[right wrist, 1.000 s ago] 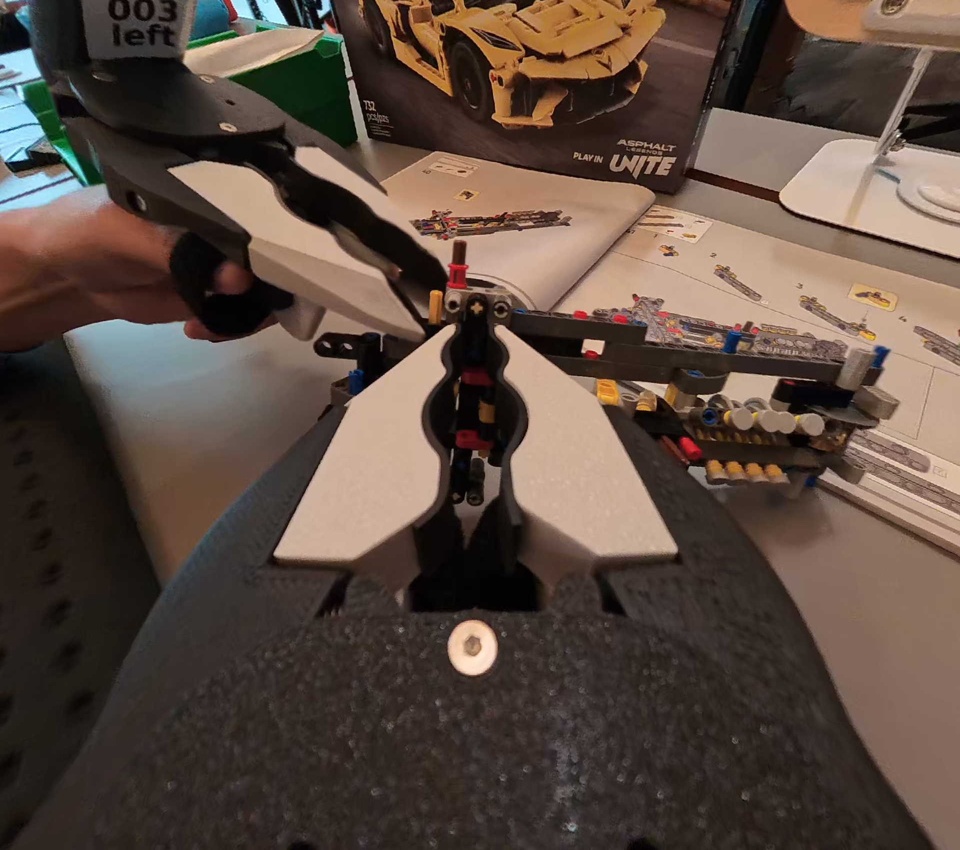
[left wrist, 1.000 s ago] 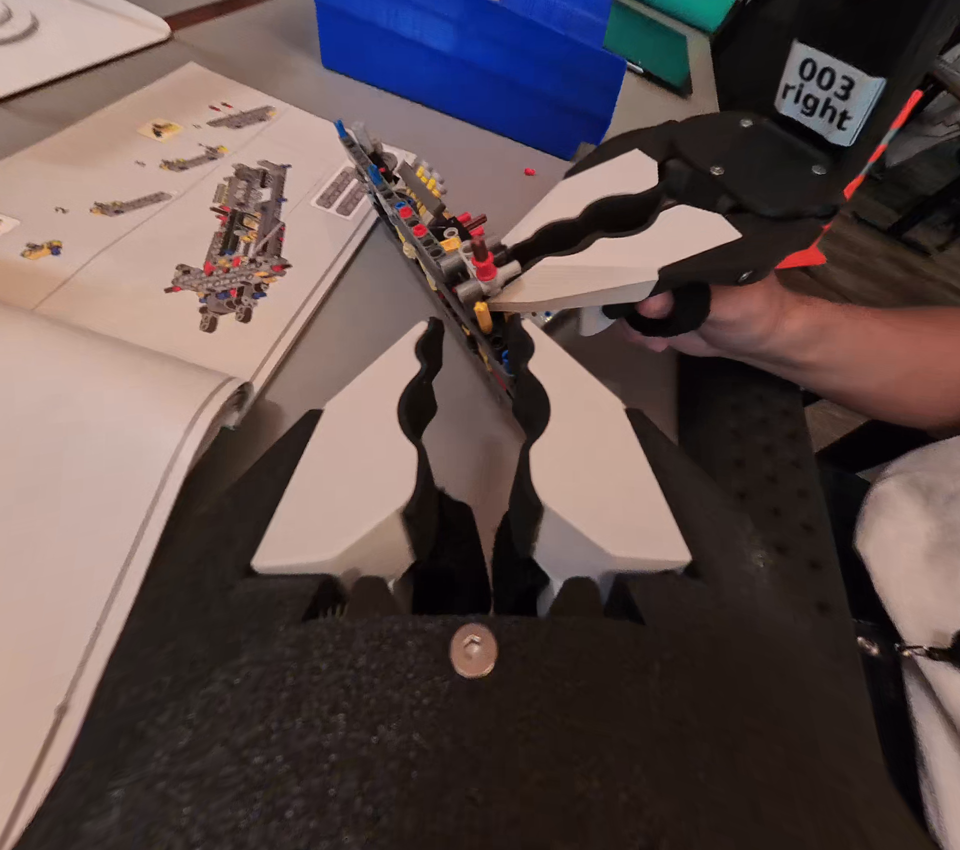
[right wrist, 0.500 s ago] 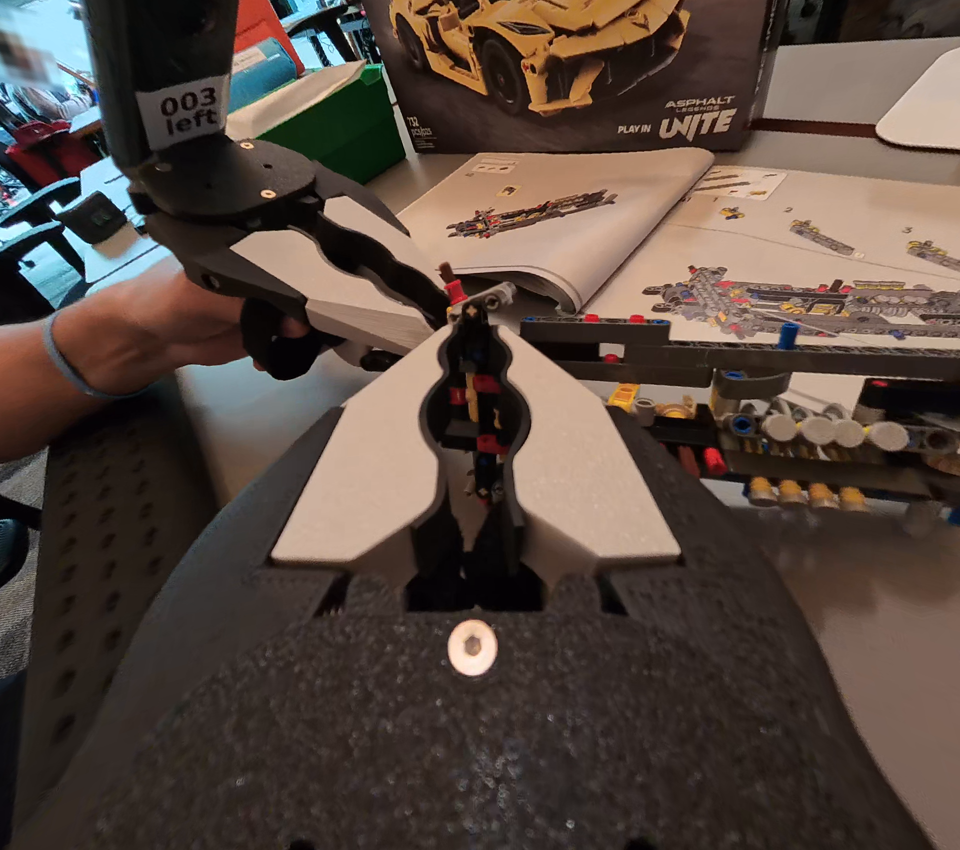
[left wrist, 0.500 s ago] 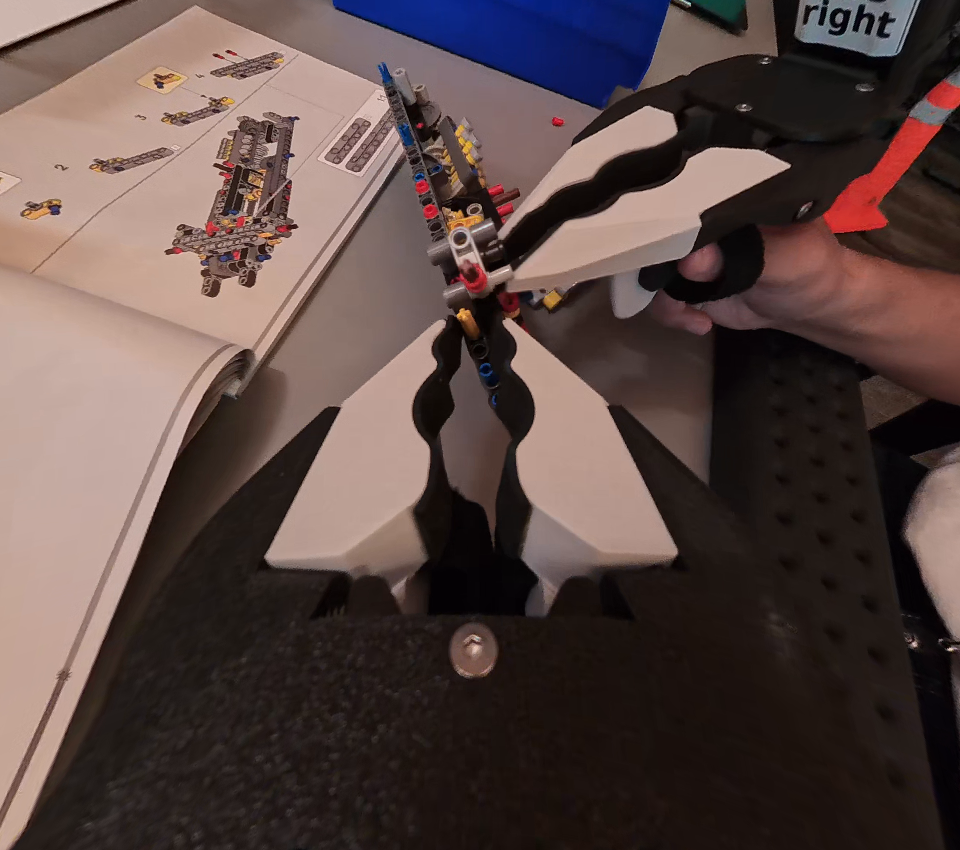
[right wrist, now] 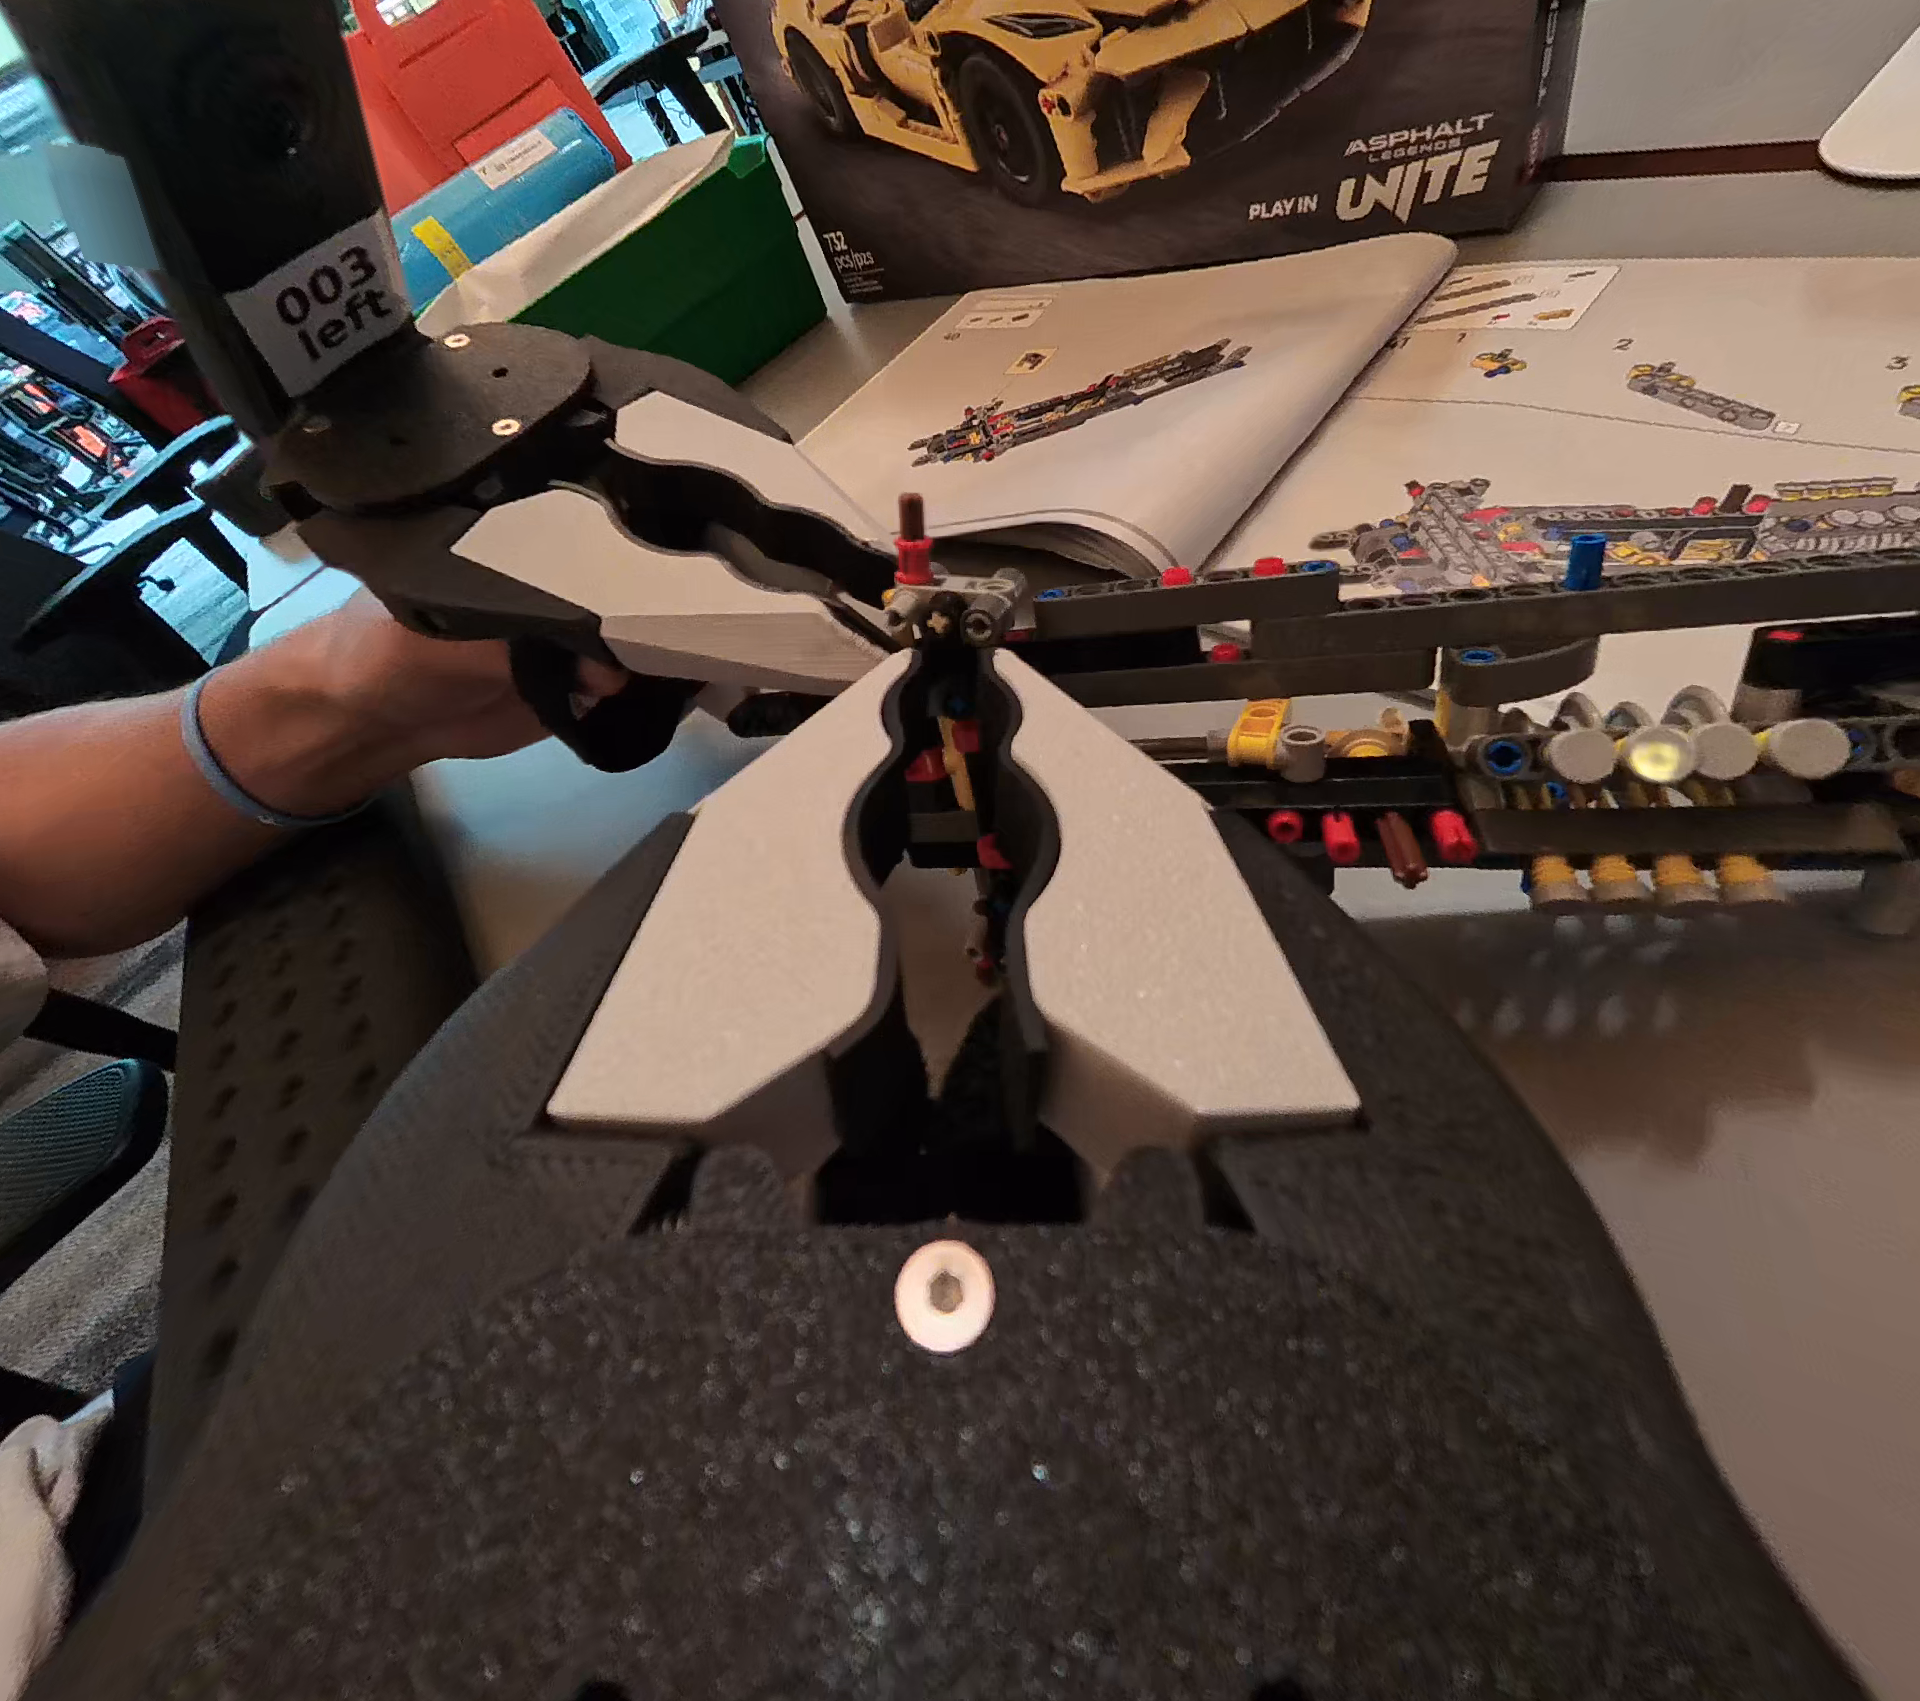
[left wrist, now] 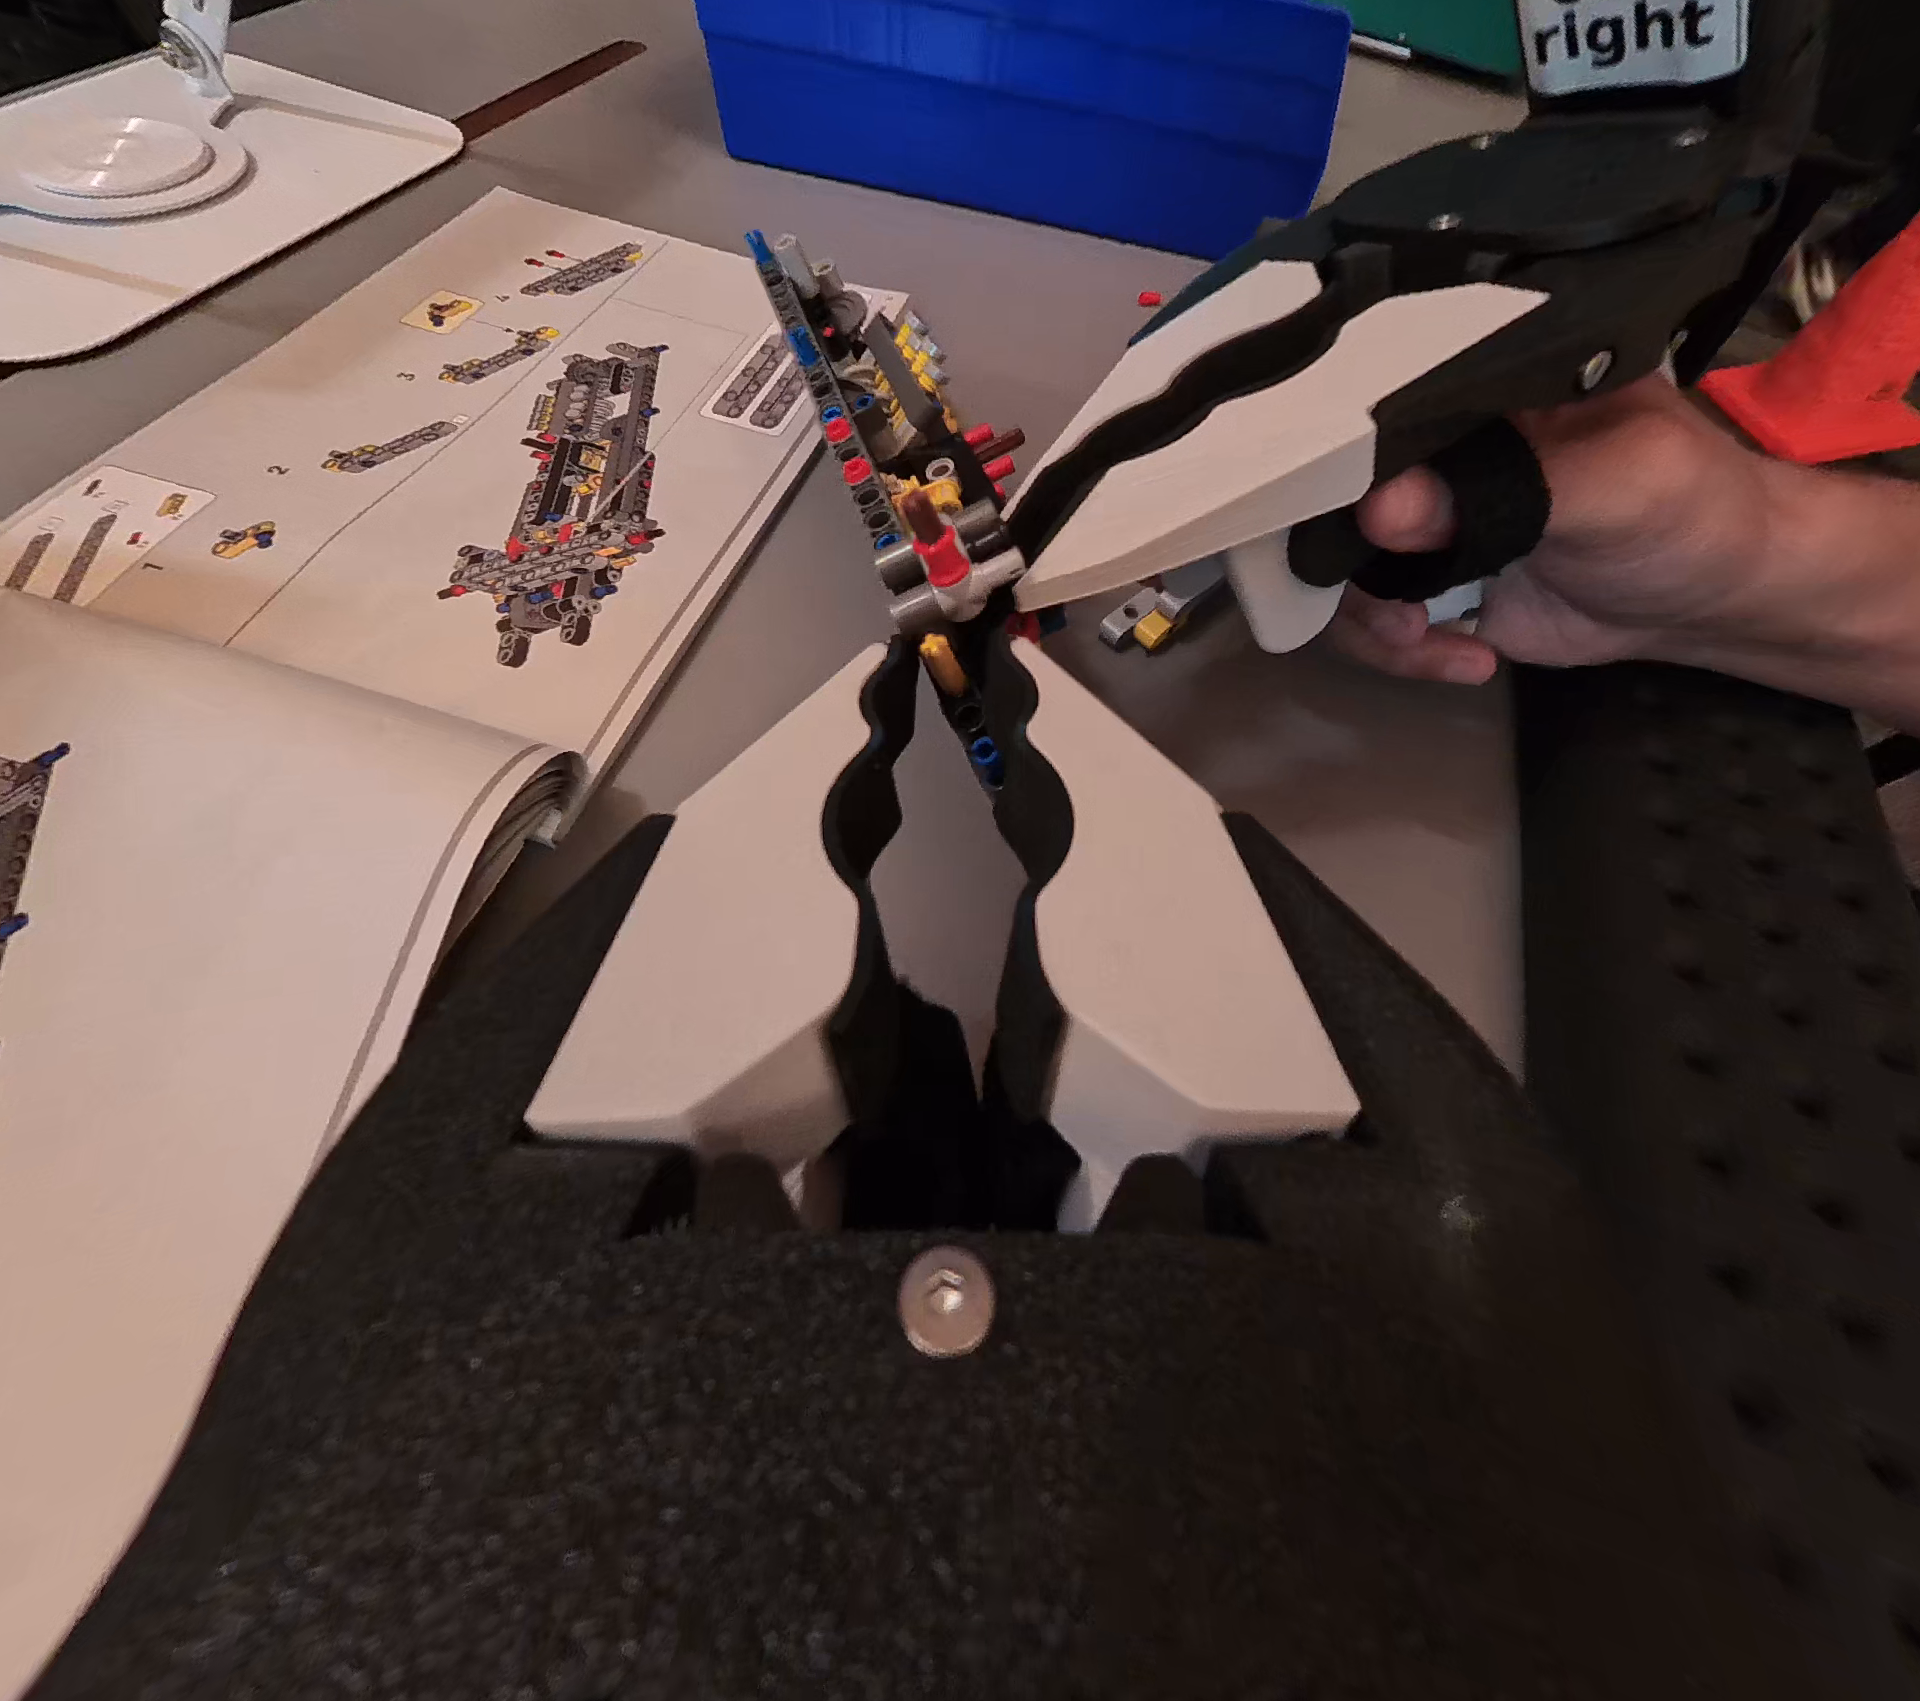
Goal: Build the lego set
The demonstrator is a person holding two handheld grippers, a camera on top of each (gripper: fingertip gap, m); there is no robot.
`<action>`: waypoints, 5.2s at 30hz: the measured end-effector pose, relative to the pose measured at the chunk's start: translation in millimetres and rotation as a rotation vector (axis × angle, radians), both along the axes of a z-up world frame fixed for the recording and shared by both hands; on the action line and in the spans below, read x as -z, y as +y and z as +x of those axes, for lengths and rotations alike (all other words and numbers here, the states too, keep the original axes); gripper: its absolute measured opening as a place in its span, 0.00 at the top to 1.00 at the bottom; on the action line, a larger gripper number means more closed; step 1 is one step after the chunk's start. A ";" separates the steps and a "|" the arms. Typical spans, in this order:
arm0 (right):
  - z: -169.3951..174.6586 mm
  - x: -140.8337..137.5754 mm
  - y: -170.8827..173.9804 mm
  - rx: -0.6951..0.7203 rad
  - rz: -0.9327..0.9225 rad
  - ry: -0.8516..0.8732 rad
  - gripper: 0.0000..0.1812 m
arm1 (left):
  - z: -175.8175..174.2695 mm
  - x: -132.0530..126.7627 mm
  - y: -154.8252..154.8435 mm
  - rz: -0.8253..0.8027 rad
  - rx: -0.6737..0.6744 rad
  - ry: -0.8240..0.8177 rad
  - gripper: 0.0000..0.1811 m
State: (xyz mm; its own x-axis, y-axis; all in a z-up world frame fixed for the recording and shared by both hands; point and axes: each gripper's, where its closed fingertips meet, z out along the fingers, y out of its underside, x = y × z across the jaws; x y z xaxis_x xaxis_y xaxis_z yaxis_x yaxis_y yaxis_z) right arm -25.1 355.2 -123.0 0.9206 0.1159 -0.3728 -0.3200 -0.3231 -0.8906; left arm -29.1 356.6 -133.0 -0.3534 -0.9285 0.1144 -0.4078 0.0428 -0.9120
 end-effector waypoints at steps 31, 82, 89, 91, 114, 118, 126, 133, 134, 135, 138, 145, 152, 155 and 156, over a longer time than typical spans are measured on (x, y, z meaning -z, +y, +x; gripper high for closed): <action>49.0 71.7 -105.2 -0.340 -0.594 -0.648 0.85 | 3.0 -6.9 -2.0 0.021 -0.046 -0.064 0.97; 75.1 73.8 -125.0 -0.392 -0.529 -1.812 0.92 | 1.6 -3.8 0.2 0.028 -0.063 -0.050 0.97; 52.9 71.7 -143.9 -0.483 -0.529 -1.424 0.82 | 2.0 -3.0 -0.7 0.033 -0.060 -0.047 0.97; 36.9 66.6 -153.5 -0.571 -0.550 -1.199 0.79 | 2.0 -3.0 -0.8 0.032 -0.058 -0.046 0.97; 63.4 72.5 -122.8 -0.808 -0.575 -0.538 0.86 | 1.2 -3.5 -1.5 0.050 -0.048 -0.050 0.97; 63.7 69.6 -127.6 -0.799 -0.566 -0.512 0.87 | 1.2 -3.4 -1.4 0.052 -0.049 -0.050 0.97; 55.6 69.9 -143.1 -0.865 -0.572 -0.632 0.88 | 0.6 -3.0 0.0 0.053 -0.052 -0.050 0.97; 87.6 64.5 -114.5 -0.660 -0.473 -1.183 0.96 | 1.1 -3.3 -1.1 0.061 -0.051 -0.052 0.97; 100.5 61.9 -108.4 -0.606 -0.474 -1.309 0.96 | 1.1 -3.1 -0.9 0.061 -0.052 -0.052 0.97; 114.0 61.9 -104.4 -0.565 -0.484 -1.443 0.96 | 1.2 -3.2 -0.7 0.059 -0.052 -0.051 0.97; 149.2 66.0 -96.7 -0.472 -0.480 -1.831 0.96 | 1.2 -3.1 -0.5 0.058 -0.052 -0.051 0.97; 155.2 72.2 -104.1 -0.483 -0.454 -2.004 0.96 | 1.1 -3.1 -0.5 0.058 -0.052 -0.051 0.97; 146.0 78.4 -120.9 -0.511 -0.472 -1.649 0.96 | 1.2 -3.2 -1.1 0.063 -0.051 -0.051 0.97; 131.1 76.7 -127.9 -0.548 -0.480 -1.402 0.91 | 1.2 -3.2 -0.8 0.062 -0.051 -0.050 0.97; 122.9 74.5 -129.6 -0.566 -0.480 -1.293 0.88 | 1.1 -3.2 -0.8 0.063 -0.051 -0.050 0.97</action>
